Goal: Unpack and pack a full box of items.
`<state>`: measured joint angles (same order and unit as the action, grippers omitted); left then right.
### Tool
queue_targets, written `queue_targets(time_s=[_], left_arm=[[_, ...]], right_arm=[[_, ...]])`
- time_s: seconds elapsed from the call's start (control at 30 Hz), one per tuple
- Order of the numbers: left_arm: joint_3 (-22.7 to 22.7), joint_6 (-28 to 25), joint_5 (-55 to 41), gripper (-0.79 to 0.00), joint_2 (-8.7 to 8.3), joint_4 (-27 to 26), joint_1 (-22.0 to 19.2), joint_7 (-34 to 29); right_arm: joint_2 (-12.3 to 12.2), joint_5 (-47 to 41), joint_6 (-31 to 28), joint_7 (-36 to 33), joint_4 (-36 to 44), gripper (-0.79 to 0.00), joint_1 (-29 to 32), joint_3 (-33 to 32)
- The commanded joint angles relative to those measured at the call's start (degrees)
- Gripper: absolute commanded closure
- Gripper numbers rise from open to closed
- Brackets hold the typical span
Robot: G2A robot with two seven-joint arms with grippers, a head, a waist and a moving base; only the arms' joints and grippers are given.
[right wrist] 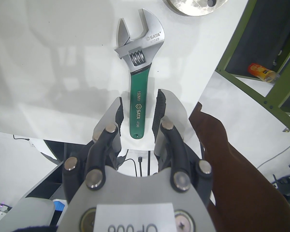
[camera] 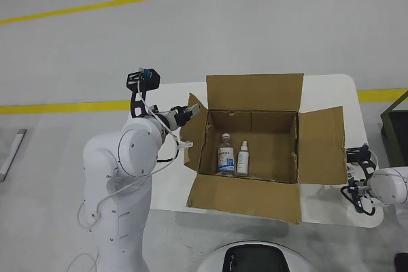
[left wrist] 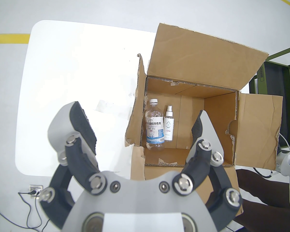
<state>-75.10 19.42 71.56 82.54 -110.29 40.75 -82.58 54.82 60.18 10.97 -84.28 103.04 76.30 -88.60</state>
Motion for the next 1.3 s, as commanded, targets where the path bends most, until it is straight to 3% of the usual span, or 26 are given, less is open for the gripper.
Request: queue_targets(time_s=[0.0, 0.97, 1.27], left_arm=[[0.0, 0.0, 0.0, -0.785, 0.0, 0.0, 0.0, 0.0], [0.0, 0.0, 0.0, -0.785, 0.0, 0.0, 0.0, 0.0], [0.0, 0.0, 0.0, -0.785, 0.0, 0.0, 0.0, 0.0]], right_arm=[[0.0, 0.0, -0.1, 0.3, 0.0, -0.311, 0.1, 0.2], [0.3, -1.8, -1.1, 4.6, -0.5, -0.296, 2.5, -0.7], [0.4, -2.4, -1.8, 4.9, -1.1, -0.222, 2.6, -0.7]])
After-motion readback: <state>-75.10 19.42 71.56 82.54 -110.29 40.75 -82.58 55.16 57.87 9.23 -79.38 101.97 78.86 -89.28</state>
